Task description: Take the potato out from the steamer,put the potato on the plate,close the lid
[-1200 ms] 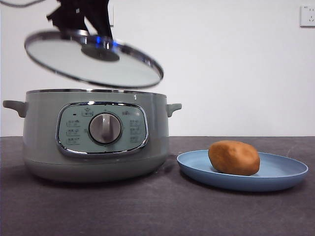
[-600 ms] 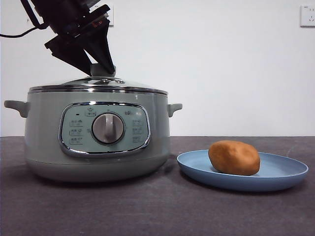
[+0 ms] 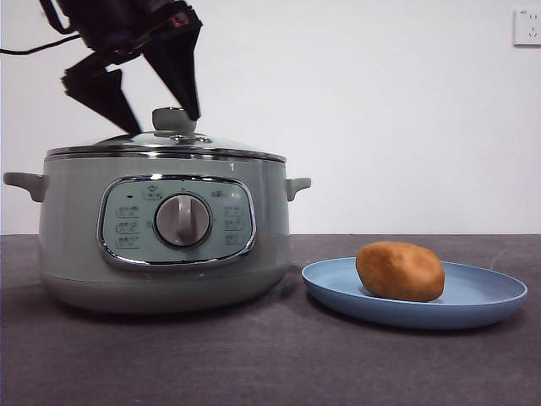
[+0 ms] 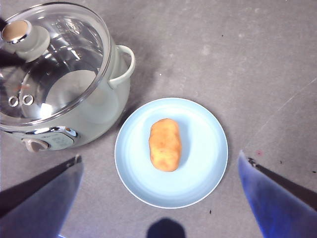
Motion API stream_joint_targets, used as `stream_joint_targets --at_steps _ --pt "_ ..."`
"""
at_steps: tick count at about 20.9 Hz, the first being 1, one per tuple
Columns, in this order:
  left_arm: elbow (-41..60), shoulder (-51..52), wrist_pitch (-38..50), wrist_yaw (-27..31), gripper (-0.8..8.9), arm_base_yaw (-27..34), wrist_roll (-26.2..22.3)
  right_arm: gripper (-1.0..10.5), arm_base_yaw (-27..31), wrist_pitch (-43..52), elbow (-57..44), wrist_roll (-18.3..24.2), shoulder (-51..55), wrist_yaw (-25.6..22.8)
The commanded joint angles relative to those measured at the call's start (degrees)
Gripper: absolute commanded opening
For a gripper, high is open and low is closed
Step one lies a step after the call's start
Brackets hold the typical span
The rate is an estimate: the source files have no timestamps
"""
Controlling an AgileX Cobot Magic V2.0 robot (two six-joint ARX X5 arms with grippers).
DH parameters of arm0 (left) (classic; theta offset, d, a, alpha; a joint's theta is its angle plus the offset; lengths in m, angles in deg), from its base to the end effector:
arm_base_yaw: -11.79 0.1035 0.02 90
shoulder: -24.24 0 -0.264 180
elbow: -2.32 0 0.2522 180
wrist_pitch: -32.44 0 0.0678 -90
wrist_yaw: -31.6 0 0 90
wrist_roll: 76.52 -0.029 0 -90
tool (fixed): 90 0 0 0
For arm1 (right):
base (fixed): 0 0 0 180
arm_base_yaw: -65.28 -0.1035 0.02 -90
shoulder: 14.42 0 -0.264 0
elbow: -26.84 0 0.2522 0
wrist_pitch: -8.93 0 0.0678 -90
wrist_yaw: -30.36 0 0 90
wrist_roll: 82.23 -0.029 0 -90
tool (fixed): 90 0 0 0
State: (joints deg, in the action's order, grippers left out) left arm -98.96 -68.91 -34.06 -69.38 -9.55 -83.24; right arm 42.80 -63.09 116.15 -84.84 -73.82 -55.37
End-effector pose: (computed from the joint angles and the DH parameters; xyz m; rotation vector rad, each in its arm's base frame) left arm 0.3097 -0.1269 0.3208 0.1972 0.9967 -0.5741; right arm 0.1618 0.0693 0.3916 -0.0746 0.7418 0.4286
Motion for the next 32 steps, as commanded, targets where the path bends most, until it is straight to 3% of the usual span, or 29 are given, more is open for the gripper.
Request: stream_joint_targets --at_steps 1,4,6,11,14,15,16,17,24,27,32 --pt "-7.9 -0.8 -7.2 2.7 5.34 0.1 0.8 6.6 0.0 0.3 -0.1 -0.5 0.0 0.3" --pt "-22.2 -0.8 -19.1 3.0 5.34 -0.1 0.7 6.6 0.0 0.3 -0.1 0.2 0.0 0.4" --pt "-31.2 -0.8 -26.8 0.0 5.34 -0.4 0.4 6.6 0.0 0.3 -0.1 1.2 0.0 2.8" --pt "-41.7 3.3 -27.4 -13.5 5.13 -3.5 -0.7 6.6 0.0 0.4 -0.1 2.8 0.0 17.3" --pt "-42.1 4.6 -27.4 -14.6 3.51 -6.4 -1.0 6.5 -0.1 0.3 -0.1 3.1 -0.1 18.7" --pt "-42.1 4.6 -27.4 -14.5 2.39 -7.1 -1.4 5.5 -0.1 0.3 -0.1 3.1 0.0 18.7" --pt "-42.1 4.6 -27.4 -14.5 0.58 -7.4 -2.7 3.0 -0.1 0.3 -0.1 3.1 0.0 18.7" --pt "-42.1 4.6 -27.4 -14.5 -0.03 -7.7 -3.8 -0.4 -0.1 0.2 -0.1 3.8 0.0 18.8" --pt "-42.1 4.6 -27.4 -14.6 -0.08 -10.1 -5.3 -0.2 -0.1 -0.3 -0.1 5.0 -0.1 18.1" --pt "-42.1 4.6 -27.3 -14.7 -0.04 -10.2 -2.2 -0.2 -0.1 -0.4 -0.1 5.0 -0.1 17.8" --pt "-42.1 4.6 -27.2 -14.5 -0.04 -10.0 -2.3 -0.2 0.0 -0.1 -0.1 5.0 0.0 17.8"
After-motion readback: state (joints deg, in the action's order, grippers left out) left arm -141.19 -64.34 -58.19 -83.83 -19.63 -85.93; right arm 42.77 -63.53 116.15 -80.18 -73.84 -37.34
